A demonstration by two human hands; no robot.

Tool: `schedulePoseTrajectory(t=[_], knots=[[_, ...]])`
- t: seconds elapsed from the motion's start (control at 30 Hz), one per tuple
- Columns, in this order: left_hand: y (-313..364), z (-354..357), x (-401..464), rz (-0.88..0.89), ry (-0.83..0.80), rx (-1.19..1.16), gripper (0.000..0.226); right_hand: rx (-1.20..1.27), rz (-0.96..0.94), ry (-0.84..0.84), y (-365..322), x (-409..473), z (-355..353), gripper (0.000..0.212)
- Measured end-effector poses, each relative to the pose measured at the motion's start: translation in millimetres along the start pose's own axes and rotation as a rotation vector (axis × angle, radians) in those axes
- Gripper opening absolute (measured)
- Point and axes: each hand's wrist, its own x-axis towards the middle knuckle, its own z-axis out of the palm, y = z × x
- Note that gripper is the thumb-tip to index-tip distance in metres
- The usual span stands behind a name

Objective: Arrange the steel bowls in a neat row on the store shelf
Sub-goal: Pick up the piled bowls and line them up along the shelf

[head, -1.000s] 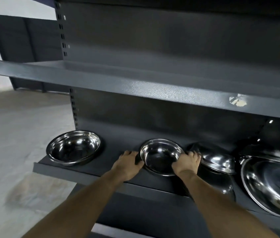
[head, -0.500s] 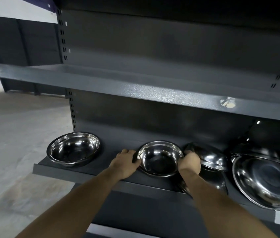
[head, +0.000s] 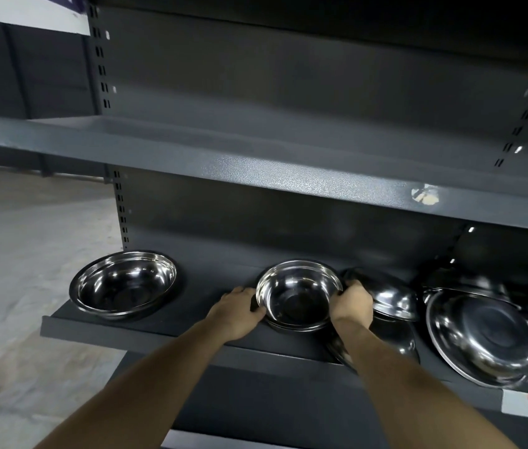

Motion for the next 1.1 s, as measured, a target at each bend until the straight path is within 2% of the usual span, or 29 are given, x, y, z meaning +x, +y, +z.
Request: schedulePoseTrajectory(t=[0.37, 1.1], knots=[[2, 9, 11, 0.022, -0.04, 0.005, 0.059, -0.036, 0.041, 0.001, -1, 1, 0, 0.028], [-3, 10, 14, 0.039, -0.06, 0.018, 0.063, 0.091, 0.101, -0.033, -4, -3, -3, 0.029]])
